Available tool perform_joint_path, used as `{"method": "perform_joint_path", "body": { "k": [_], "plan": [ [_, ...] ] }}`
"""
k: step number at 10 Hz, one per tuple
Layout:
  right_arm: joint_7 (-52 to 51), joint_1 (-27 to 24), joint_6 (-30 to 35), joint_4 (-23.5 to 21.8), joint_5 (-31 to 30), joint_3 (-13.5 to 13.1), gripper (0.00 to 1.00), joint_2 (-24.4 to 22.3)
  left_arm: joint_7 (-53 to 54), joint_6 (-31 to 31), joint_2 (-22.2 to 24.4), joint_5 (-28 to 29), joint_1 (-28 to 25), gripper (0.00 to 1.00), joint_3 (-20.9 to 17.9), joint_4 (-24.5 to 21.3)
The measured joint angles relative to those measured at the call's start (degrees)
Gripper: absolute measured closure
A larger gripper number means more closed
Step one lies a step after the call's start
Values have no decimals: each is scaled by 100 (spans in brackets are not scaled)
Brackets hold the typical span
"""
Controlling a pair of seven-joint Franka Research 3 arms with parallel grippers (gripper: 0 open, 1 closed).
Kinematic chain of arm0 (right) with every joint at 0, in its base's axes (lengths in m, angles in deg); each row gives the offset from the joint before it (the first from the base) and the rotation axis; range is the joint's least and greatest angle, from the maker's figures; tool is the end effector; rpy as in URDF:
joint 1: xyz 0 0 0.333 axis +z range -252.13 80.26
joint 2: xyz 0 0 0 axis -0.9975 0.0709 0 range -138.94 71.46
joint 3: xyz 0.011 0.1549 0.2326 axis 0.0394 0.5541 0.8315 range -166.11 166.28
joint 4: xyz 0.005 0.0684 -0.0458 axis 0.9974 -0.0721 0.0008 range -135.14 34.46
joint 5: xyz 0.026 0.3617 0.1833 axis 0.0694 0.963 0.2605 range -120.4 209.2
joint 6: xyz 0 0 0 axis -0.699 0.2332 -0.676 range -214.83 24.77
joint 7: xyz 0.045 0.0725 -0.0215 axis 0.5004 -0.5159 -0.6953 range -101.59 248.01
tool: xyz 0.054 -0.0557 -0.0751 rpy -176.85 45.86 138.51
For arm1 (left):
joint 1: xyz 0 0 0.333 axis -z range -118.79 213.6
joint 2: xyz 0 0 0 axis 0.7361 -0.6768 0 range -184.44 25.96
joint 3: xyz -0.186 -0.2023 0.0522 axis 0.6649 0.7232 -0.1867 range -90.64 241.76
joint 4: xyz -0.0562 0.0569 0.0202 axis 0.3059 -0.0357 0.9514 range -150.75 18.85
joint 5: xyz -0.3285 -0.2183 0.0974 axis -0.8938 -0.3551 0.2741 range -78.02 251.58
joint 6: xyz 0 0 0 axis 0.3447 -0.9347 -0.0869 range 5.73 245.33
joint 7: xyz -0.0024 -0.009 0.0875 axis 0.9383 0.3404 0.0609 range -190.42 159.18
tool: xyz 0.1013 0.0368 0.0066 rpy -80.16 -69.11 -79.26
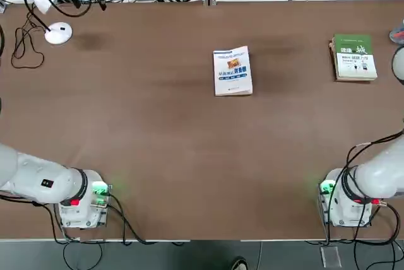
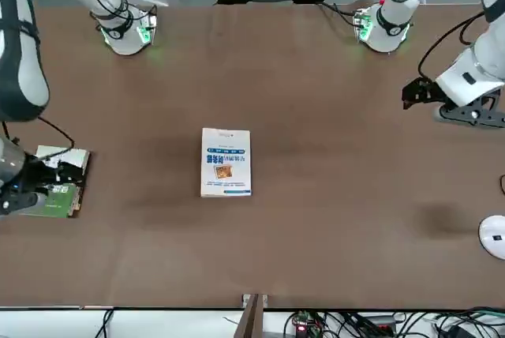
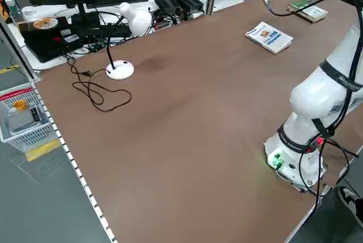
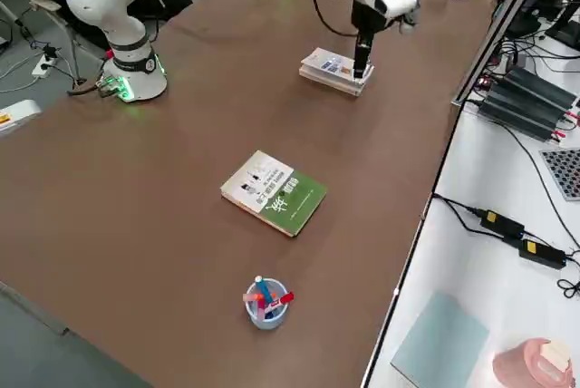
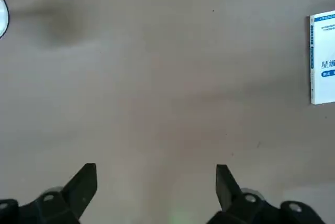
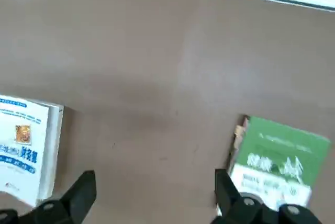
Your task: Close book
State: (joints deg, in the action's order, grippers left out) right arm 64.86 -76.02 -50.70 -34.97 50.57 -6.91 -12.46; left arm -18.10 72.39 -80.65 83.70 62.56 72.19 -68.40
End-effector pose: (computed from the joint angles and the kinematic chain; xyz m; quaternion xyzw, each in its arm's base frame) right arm 0.6750 0.0568 0.4930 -0.9946 -0.0945 -0.0312 0.0298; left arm 0.5610 -0.1230 0.5426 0.9960 -0.0793 -0.0334 0.0221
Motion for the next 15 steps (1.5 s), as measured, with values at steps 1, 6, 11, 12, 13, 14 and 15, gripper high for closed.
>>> {"method": "perform_joint_path", "body": {
  "k": [1,6,11,12,13,14,15],
  "plan": [
    [173,30,261,1,-54,9,0,-231,29,0,35,2,-117,0,2,-39],
    [467,-62,1064,-245,-120,4,0,-1314,303,1,62,257,-625,0,32,-102],
    [466,-267,1179,-521,-178,0,0,-1661,468,18,61,430,-775,0,28,-102],
    [467,-267,1159,-554,-189,2,0,-1673,493,38,61,430,-805,0,28,-102],
    [468,-267,1111,-609,-191,9,0,-1683,506,85,61,430,-817,0,29,-101],
    [468,-266,1006,-703,-191,19,0,-1697,516,151,61,440,-816,0,38,-94],
    [469,-265,898,-819,-192,36,0,-1717,520,215,62,473,-810,0,57,-81]
  ]
}}
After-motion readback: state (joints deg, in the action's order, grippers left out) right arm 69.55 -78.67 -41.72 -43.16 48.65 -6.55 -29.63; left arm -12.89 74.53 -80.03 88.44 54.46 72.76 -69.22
